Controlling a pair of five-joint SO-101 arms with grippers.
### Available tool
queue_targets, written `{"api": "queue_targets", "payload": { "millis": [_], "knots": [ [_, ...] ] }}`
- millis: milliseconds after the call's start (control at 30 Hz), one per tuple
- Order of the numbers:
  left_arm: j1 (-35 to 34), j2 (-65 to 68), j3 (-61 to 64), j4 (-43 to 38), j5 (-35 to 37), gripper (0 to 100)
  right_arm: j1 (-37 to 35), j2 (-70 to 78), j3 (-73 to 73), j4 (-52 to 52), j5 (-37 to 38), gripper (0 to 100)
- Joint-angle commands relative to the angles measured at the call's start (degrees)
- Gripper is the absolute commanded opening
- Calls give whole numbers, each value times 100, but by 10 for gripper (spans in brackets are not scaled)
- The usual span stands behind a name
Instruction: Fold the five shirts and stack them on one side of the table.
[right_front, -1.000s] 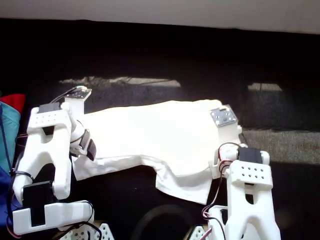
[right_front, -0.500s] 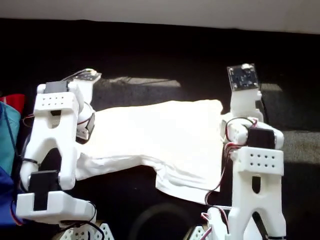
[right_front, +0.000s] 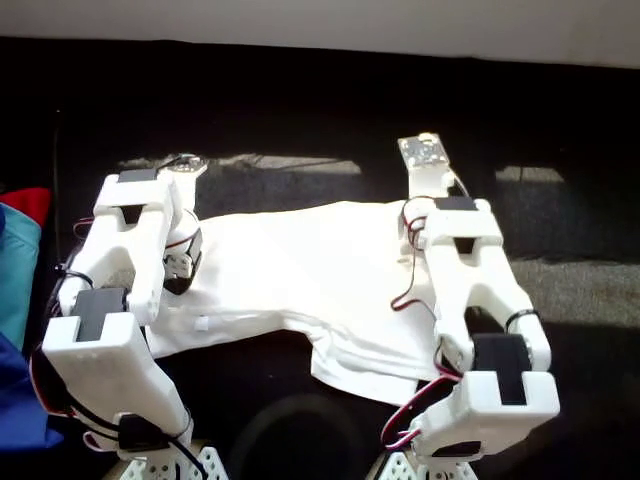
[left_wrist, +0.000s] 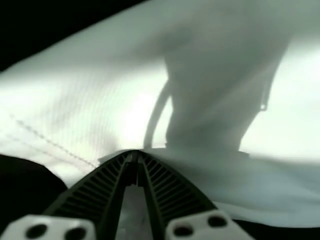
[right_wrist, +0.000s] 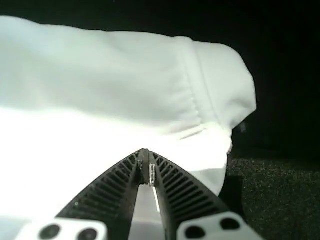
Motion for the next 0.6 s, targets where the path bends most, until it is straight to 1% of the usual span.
{"api": "queue_targets", "payload": {
  "millis": [0, 200, 333, 433, 500, 567],
  "knots": [
    [-374, 453, -1138, 308, -308, 10, 347, 716, -884, -48, 0, 8],
    [-374, 2097, -3811, 1433, -413, 10, 505, 1692, -1903, -22, 0, 8],
    [-374, 3257, -5824, 2338, -413, 10, 497, 1807, -2246, 40, -18, 8],
    [-347, 3820, -7134, 3059, -413, 10, 418, 1798, -2501, 549, 0, 8],
    [-374, 3952, -7512, 3165, -404, 10, 374, 1798, -2651, 857, 0, 8],
    [-382, 3873, -7530, 3165, -404, 10, 356, 1789, -2774, 1051, -18, 8]
  ]
}}
